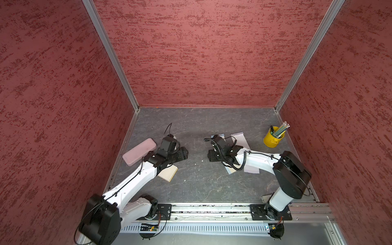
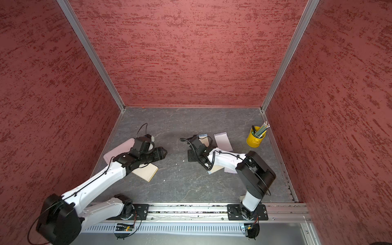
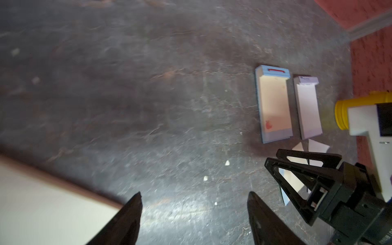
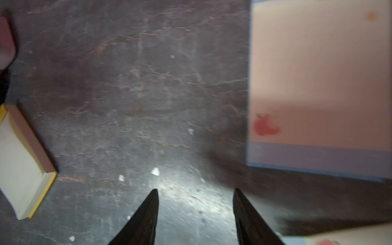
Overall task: Tear off pages from different memo pads
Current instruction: Move the memo pad to the center of the board.
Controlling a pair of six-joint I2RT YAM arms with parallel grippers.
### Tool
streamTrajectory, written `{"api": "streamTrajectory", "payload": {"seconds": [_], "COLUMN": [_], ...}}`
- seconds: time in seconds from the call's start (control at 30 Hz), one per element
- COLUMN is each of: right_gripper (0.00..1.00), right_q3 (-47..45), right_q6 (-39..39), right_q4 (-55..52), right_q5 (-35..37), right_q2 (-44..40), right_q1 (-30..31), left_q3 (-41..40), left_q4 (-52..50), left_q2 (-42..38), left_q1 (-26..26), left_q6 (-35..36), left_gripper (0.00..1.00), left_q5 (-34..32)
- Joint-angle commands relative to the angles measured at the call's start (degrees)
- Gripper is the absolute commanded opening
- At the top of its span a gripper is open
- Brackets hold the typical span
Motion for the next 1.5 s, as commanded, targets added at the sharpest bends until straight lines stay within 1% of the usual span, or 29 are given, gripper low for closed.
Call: {"api": "streamTrajectory", "payload": {"seconds": [0.0, 0.1, 0.2, 0.3, 0.37, 0.53, 0.63, 0.77, 0.9, 0.97, 1.0, 1.07, 1.13, 1.27, 1.33, 1.4, 1.47], "right_gripper": [0.56, 0.56, 0.57, 0.56, 0.56, 0.56, 0.53, 0.46, 0.36, 0.30, 0.26, 0.21, 0.17, 0.13, 0.13, 0.10, 0.09], "right_q3": [6.30, 11.99, 17.18, 20.02, 22.55, 26.47, 29.47, 31.93, 31.49, 30.48, 29.87, 29.16, 27.69, 23.41, 19.36, 13.60, 8.56], "right_q6": [1.81, 2.09, 2.02, 2.64, 2.61, 3.83, 3.97, 3.80, 4.40, 4.34, 4.48, 4.54, 4.77, 5.90, 6.10, 6.60, 7.27], "right_q4": [4.84, 5.23, 4.50, 5.38, 4.64, 5.24, 5.04, 4.70, 5.92, 6.96, 7.45, 7.85, 8.84, 11.23, 11.82, 13.24, 14.64], "right_q5": [-2.80, -4.90, -6.39, -8.24, -9.41, -12.42, -14.73, -16.53, -18.24, -18.76, -18.52, -18.57, -18.81, -19.59, -18.48, -16.86, -16.66], "right_q2": [4.44, 9.77, 14.41, 17.40, 19.47, 23.90, 26.48, 29.17, 29.59, 29.01, 28.64, 27.93, 26.86, 24.17, 21.34, 16.73, 13.01], "right_q1": [3.03, 5.64, 7.71, 9.04, 9.80, 11.45, 12.17, 12.67, 12.63, 12.63, 12.66, 12.52, 12.17, 10.85, 10.05, 8.94, 7.67], "left_q3": [-3.80, -6.92, -9.82, -11.40, -12.22, -13.60, -14.72, -17.59, -18.01, -18.55, -18.36, -17.53, -17.16, -15.23, -13.70, -11.53, -9.24], "left_q4": [-11.84, -17.17, -20.90, -24.43, -24.39, -22.59, -18.18, -11.69, -9.18, -5.80, -4.18, -1.90, 2.28, 8.91, 11.33, 13.73, 15.44], "left_q2": [-7.21, -13.63, -18.49, -22.52, -24.03, -23.43, -22.16, -19.26, -18.91, -17.30, -15.82, -12.63, -8.97, -1.64, 1.71, 5.44, 9.02], "left_q1": [0.80, 1.69, 3.41, 5.77, 6.20, 8.10, 10.72, 15.05, 15.48, 15.43, 15.23, 13.99, 11.92, 6.89, 3.64, 0.32, -1.97], "left_q6": [-9.04, -14.61, -18.26, -19.96, -20.66, -20.20, -18.26, -15.88, -14.89, -14.10, -13.31, -12.52, -12.19, -12.46, -13.12, -13.25, -12.83], "left_gripper": [0.81, 0.84, 0.85, 0.83, 0.80, 0.75, 0.70, 0.63, 0.56, 0.51, 0.48, 0.47, 0.47, 0.47, 0.47, 0.47, 0.47], "left_q5": [-8.23, -10.22, -11.15, -12.10, -12.26, -12.11, -9.42, -3.09, -2.34, -0.90, -0.05, 0.98, 2.24, 2.35, 2.15, 1.86, 2.42]}}
